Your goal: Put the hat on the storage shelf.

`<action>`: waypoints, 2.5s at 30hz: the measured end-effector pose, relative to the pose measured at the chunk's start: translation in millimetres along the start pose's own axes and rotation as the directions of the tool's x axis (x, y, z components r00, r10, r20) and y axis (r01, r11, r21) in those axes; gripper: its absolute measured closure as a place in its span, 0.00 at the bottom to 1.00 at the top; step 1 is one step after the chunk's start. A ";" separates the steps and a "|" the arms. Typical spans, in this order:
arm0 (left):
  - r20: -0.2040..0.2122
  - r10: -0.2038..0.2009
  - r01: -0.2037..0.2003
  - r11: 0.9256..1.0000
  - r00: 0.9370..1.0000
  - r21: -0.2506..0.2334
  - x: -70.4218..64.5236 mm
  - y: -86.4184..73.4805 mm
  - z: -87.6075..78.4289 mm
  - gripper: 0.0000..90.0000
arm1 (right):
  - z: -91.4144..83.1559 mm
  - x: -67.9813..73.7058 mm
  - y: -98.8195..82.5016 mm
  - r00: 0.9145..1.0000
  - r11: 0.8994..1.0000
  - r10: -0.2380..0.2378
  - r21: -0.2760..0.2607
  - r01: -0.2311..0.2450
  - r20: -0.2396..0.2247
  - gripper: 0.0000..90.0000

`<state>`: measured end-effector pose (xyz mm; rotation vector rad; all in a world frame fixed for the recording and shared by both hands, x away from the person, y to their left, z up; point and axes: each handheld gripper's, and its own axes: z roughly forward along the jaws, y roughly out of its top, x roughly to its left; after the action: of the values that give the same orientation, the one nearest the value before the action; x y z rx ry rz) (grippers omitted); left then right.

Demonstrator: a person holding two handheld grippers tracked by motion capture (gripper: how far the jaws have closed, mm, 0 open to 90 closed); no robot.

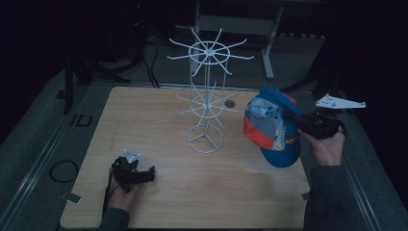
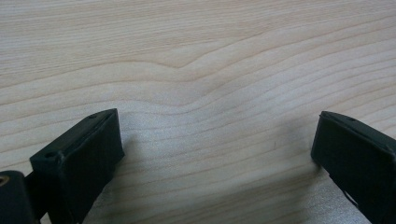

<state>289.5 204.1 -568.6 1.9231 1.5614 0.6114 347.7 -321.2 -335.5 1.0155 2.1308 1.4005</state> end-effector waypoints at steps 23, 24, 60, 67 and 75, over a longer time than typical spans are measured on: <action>0.002 0.003 -0.003 1.000 1.000 0.000 -0.5 -0.1 -0.1 0.03 | -7.2 1.4 30.6 0.999 0.996 -0.001 -0.090 -0.003 -0.045 0.98; 0.002 0.003 -0.003 1.000 1.000 0.000 -0.5 -0.1 -0.1 0.03 | -7.5 1.2 31.3 0.999 0.996 0.003 -0.093 -0.007 -0.049 0.98; 0.005 0.008 -0.008 1.000 1.000 -0.003 -1.1 -0.1 0.1 0.03 | -31.2 5.1 69.7 0.996 0.967 0.014 -0.252 -0.036 -0.087 0.98; 0.005 0.008 -0.008 1.000 1.000 -0.003 -1.1 -0.1 0.1 0.03 | -33.3 6.0 73.8 0.996 0.965 0.005 -0.261 -0.028 -0.086 0.98; 0.005 0.008 -0.008 1.000 1.000 -0.003 -1.2 0.0 0.2 0.03 | -33.0 7.6 77.1 0.996 0.961 0.000 -0.275 -0.025 -0.090 0.98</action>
<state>289.4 202.9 -568.7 1.9282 1.5491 0.6112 348.2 -317.7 -251.4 0.8725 1.9196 1.7209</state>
